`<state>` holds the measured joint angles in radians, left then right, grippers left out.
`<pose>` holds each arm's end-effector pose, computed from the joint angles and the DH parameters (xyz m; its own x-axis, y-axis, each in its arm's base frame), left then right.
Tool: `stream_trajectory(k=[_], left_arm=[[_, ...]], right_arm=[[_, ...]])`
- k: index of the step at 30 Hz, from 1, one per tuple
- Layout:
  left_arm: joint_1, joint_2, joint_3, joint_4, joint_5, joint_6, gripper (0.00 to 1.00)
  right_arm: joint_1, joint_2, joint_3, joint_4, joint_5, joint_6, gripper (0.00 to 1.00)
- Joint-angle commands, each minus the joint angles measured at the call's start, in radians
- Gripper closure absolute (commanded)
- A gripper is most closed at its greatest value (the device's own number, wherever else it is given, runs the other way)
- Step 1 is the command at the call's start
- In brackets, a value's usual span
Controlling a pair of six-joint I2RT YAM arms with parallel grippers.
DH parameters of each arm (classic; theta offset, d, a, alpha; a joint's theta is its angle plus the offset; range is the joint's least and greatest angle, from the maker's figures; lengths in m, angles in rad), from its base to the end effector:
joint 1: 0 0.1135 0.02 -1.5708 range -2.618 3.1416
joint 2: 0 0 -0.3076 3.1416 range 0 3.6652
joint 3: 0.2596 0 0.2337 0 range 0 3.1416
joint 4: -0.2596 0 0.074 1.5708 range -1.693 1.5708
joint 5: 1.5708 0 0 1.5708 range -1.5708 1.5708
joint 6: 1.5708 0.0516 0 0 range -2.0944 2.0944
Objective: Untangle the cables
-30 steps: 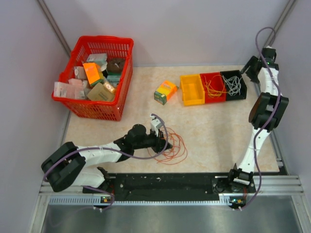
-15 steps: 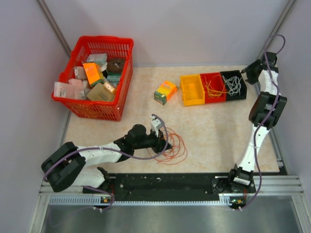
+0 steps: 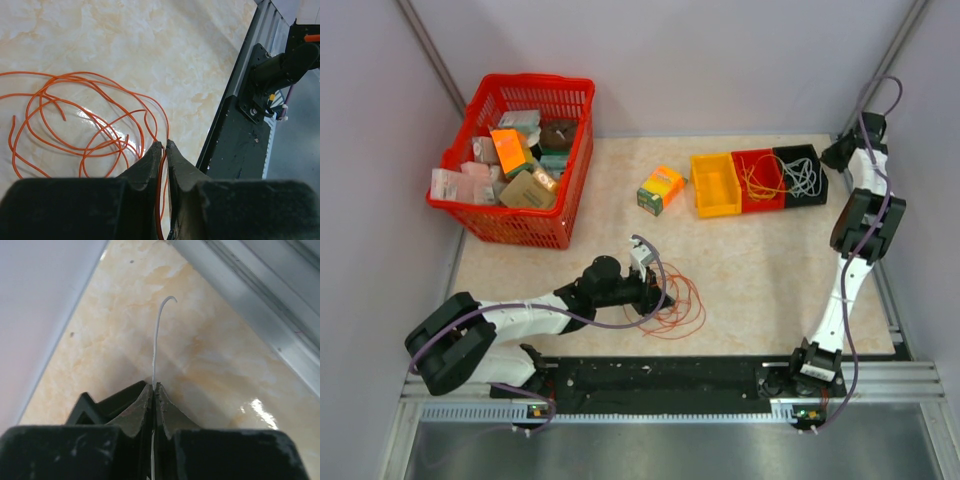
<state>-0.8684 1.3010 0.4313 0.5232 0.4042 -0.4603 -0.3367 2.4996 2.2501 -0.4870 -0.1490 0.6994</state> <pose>0.1420 -0.1992 0.2348 -0.6145 0.0938 -0.7833 0.7454 0.3943 -0.5375 0.5619 -0.1886 0.2161 -0.3416 0.7941 -0.5027 0.5787 0.5992 0.5532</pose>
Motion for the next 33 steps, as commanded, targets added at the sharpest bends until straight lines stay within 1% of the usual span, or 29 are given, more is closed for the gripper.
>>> stream_trajectory(k=[1,3,4,6,9,14,17,19,21,22,23,28,33], left_arm=[[-0.003,0.001,0.007,0.063,0.015,0.011,0.91],[-0.003,-0.002,0.003,0.067,0.015,0.011,0.91],[-0.003,-0.002,0.001,0.07,0.015,0.011,0.91],[-0.003,-0.003,0.0,0.072,0.015,0.009,0.91],[-0.003,-0.005,-0.003,0.075,0.018,0.011,0.91],[-0.003,-0.009,-0.005,0.078,0.019,0.011,0.91],[-0.003,-0.008,-0.006,0.08,0.022,0.011,0.91],[-0.003,-0.008,-0.006,0.08,0.022,0.011,0.91],[-0.003,-0.009,-0.006,0.081,0.025,0.012,0.91],[-0.003,-0.009,-0.008,0.083,0.025,0.012,0.91],[-0.004,-0.011,-0.009,0.084,0.025,0.012,0.91],[-0.003,-0.005,-0.006,0.084,0.025,0.012,0.91],[-0.003,-0.005,-0.006,0.086,0.028,0.012,0.91]], right_arm=[[0.018,-0.151,-0.05,0.031,0.115,-0.171,1.0],[0.034,-0.192,-0.078,0.047,0.146,-0.242,1.0],[0.047,-0.218,-0.102,0.062,0.187,-0.27,1.0],[0.067,-0.271,-0.17,0.126,0.215,-0.328,1.0],[0.094,-0.312,-0.231,0.186,0.226,-0.397,1.0],[0.146,-0.331,-0.257,0.183,0.256,-0.478,1.0],[0.166,-0.332,-0.285,0.179,0.241,-0.508,1.0],[0.174,-0.323,-0.299,0.191,0.211,-0.514,1.0],[0.174,-0.302,-0.3,0.214,0.155,-0.521,1.0],[0.174,-0.283,-0.29,0.211,0.107,-0.526,1.0],[0.174,-0.269,-0.276,0.199,0.089,-0.52,1.0],[0.174,-0.269,-0.302,0.176,0.032,-0.424,1.0],[0.174,-0.269,-0.329,0.145,0.003,-0.365,1.0]])
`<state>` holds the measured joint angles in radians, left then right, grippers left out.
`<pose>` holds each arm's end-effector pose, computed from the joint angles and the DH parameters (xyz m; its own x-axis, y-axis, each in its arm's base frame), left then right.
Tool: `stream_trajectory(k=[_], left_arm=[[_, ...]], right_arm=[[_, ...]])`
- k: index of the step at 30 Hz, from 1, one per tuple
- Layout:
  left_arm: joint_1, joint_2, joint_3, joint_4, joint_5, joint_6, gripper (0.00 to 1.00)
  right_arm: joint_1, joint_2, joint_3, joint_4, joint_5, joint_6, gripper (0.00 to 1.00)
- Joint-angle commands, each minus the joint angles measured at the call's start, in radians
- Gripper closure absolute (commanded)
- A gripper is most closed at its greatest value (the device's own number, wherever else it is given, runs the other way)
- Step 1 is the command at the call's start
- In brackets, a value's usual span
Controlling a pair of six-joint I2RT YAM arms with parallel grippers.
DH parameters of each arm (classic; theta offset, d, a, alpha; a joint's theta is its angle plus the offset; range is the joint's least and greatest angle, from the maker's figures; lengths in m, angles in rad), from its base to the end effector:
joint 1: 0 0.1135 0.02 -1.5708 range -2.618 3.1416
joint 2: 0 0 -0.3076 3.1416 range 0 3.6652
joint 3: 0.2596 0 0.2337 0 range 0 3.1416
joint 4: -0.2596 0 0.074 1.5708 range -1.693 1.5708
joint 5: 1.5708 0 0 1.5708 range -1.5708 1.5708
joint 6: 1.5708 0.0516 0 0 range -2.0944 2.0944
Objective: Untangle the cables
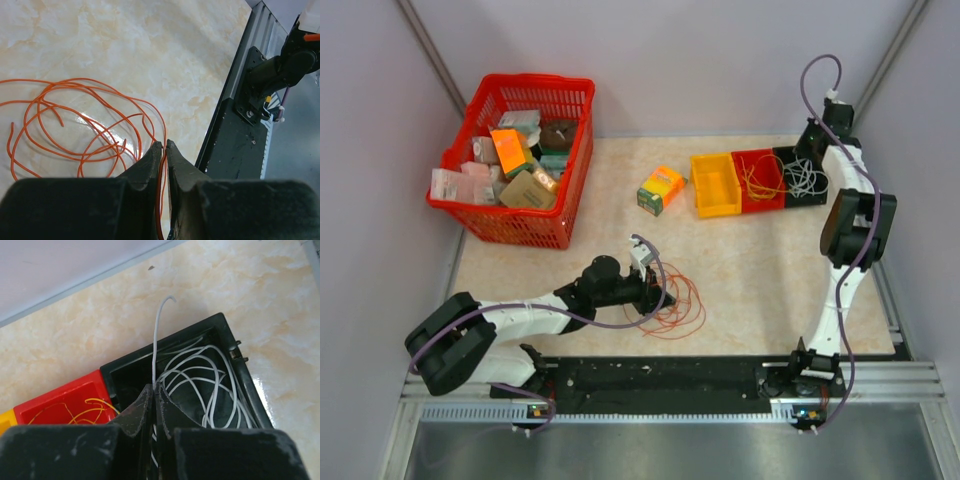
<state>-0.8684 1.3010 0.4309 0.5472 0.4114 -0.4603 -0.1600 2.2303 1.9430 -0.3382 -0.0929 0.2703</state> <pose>0.1422 -0.2000 0.2375 -0.6033 0.0825 -0.7933 0.7552 0.3788 -0.5349 0.5375 -0.0819 0.2767 -0.5345 0.3556 -0.7667 0.2357 0.9339 0.2688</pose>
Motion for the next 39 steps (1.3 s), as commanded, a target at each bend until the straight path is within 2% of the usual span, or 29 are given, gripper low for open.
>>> stream_trajectory(k=[1,5,10,12,14,16,18,20,24,29,32,36,39], left_arm=[[-0.003,-0.005,-0.006,0.062,0.021,0.012,0.91],[-0.003,-0.02,-0.015,0.065,0.017,0.011,0.91],[-0.003,-0.006,-0.003,0.056,0.02,0.011,0.92],[-0.003,-0.003,0.005,0.05,0.021,0.011,0.92],[-0.003,-0.003,0.02,0.027,0.021,0.012,0.92],[-0.003,0.0,0.037,0.001,0.017,0.014,0.92],[-0.003,0.006,0.054,-0.021,0.02,0.014,0.94],[-0.003,0.009,0.072,-0.044,0.023,0.011,0.94],[-0.003,0.0,0.123,-0.113,0.021,0.014,0.95],[-0.003,-0.003,0.216,-0.248,-0.008,-0.006,0.99],[-0.003,-0.005,0.268,-0.299,-0.011,-0.037,1.0],[-0.003,-0.023,0.339,-0.38,-0.025,-0.07,1.0],[-0.001,-0.069,0.367,-0.411,-0.046,-0.084,1.0]], right_arm=[[-0.003,0.014,-0.015,-0.01,-0.057,0.072,1.0],[-0.003,0.083,0.077,-0.096,-0.053,0.075,1.0],[-0.003,0.087,0.117,-0.14,-0.021,0.067,1.0],[-0.003,0.091,0.158,-0.179,-0.024,0.061,0.91],[-0.003,0.071,0.174,-0.203,-0.03,0.06,0.73],[-0.003,0.057,0.206,-0.257,-0.034,0.064,0.61],[-0.003,0.045,0.258,-0.327,-0.041,0.076,0.56],[-0.001,0.002,0.234,-0.351,-0.064,0.082,0.53],[0.008,-0.154,0.094,-0.366,0.008,0.066,0.45],[0.06,-0.444,-0.211,-0.32,0.05,0.052,0.38],[0.111,-0.618,-0.441,-0.234,-0.049,0.066,0.36],[0.193,-0.866,-0.802,-0.047,-0.302,0.131,0.34],[0.258,-1.0,-0.978,0.014,-0.411,0.15,0.34]])
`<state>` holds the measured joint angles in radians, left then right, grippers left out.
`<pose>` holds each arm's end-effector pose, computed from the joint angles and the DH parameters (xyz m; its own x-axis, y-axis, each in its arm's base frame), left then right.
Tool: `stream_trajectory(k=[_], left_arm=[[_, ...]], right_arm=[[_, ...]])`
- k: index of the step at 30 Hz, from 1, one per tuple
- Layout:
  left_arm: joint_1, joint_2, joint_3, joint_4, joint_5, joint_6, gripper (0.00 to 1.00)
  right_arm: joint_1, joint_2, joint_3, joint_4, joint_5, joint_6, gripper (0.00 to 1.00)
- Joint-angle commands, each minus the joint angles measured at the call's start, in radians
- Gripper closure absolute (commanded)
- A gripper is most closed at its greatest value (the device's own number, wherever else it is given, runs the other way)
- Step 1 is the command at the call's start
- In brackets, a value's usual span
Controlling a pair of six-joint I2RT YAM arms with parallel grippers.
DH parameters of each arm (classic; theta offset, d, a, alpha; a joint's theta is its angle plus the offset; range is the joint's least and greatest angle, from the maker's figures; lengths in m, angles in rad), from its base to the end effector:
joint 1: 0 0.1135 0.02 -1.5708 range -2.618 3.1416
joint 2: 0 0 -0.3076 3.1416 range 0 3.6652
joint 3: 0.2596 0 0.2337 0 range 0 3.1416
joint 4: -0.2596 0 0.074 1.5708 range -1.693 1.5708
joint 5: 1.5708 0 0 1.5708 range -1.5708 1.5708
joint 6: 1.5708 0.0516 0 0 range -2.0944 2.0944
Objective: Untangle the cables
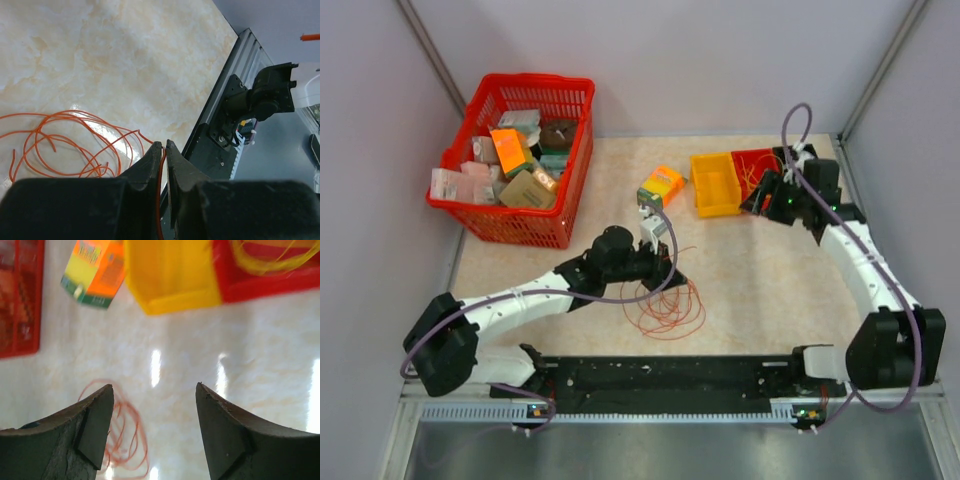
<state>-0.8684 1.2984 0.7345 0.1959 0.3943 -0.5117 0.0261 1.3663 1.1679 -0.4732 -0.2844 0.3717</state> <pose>0.1617 -0.2217 0.2960 -0.6611 0.0813 -0.7459 0.7026 0.4160 -0.5774 0.2870 0.0220 0.3521 -0.6684 0.3313 -0.6660 -0.0020 0.8945 0.4470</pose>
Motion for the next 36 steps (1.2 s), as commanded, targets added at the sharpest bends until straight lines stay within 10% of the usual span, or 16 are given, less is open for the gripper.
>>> stream_trajectory(k=[1,10,20,22,27,36], left_arm=[[-0.001,-0.083,0.071,-0.078,-0.035,-0.036,1.0],[0.008,-0.145,0.229,-0.228,-0.094,-0.085,1.0],[0.009,-0.202,0.453,-0.328,-0.103,-0.082,1.0],[0.009,-0.205,0.506,-0.349,-0.101,-0.068,1.0],[0.012,-0.211,0.624,-0.401,-0.155,0.022,1.0],[0.02,-0.29,0.597,-0.411,-0.25,0.16,1.0]], right_arm=[[0.098,-0.172,-0.273,0.18,-0.278,0.053,0.34],[0.331,-0.432,-0.556,0.464,-0.48,0.025,0.28],[0.593,-0.372,-0.493,0.68,-0.181,-0.014,0.31],[0.624,-0.357,-0.464,0.7,-0.128,-0.017,0.38],[0.633,-0.338,-0.346,0.705,-0.153,0.061,1.0],[0.633,-0.354,0.035,0.41,-0.07,0.055,1.0]])
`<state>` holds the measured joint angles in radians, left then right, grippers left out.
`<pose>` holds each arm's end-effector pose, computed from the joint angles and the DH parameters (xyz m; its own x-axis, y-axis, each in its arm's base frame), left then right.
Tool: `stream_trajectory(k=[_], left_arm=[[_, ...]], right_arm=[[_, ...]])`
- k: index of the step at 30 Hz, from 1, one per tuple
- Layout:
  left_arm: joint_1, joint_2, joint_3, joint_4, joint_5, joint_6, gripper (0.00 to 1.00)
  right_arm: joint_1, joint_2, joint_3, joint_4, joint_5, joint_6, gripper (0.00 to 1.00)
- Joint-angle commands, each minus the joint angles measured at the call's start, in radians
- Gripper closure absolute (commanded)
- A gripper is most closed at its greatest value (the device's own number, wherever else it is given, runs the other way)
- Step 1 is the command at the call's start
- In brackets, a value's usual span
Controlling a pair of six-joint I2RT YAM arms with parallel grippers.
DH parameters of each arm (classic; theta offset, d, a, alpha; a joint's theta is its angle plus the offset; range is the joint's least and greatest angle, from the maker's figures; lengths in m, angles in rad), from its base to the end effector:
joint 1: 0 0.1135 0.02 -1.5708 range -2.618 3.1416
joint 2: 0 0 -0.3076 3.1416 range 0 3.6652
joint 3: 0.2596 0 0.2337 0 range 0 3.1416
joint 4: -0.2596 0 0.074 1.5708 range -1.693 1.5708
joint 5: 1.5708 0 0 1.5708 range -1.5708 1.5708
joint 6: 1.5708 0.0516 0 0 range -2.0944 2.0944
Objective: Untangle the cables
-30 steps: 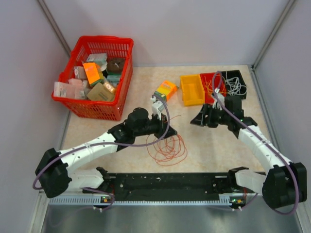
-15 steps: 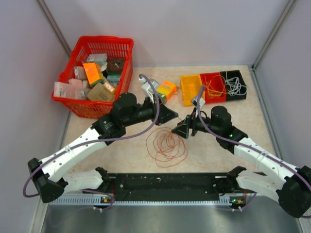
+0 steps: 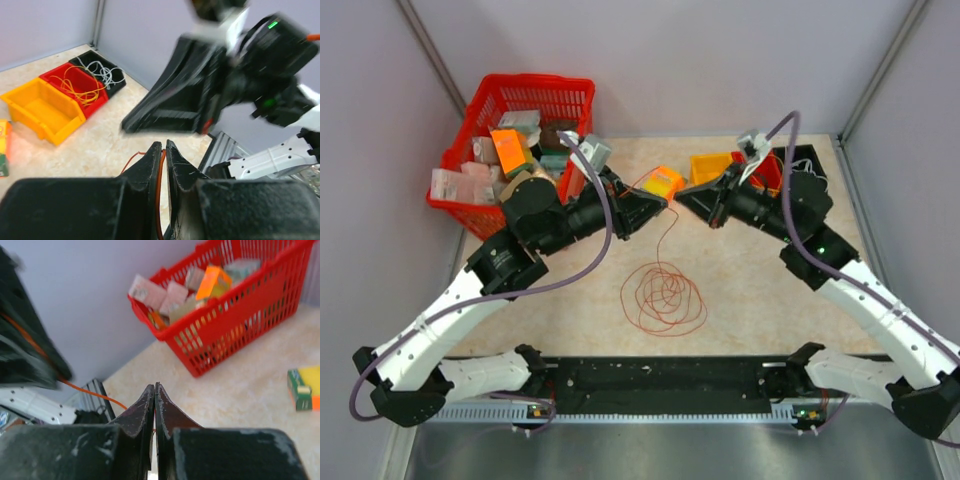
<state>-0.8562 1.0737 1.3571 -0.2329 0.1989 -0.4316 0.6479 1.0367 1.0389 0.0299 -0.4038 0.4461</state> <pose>0.1219 -0.1561 0.5109 -0.3338 -0.2410 -0.9113 0.8039 0.4321 -0.4087 0.1556 0.1432 0.4426 -0.3515 0.2316 -0.9071 -0.7942 0.4393 0.4199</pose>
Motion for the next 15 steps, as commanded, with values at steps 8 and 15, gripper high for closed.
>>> stream_trajectory(k=[8,15], left_arm=[[0.014,-0.063,0.127,0.024,-0.039,0.082,1.0],[0.014,0.045,0.372,-0.031,-0.013,0.067,1.0]], right_arm=[[0.013,-0.072,0.008,-0.153,0.005,-0.181,0.45],[0.101,-0.052,-0.069,-0.001,-0.062,-0.242,0.18]])
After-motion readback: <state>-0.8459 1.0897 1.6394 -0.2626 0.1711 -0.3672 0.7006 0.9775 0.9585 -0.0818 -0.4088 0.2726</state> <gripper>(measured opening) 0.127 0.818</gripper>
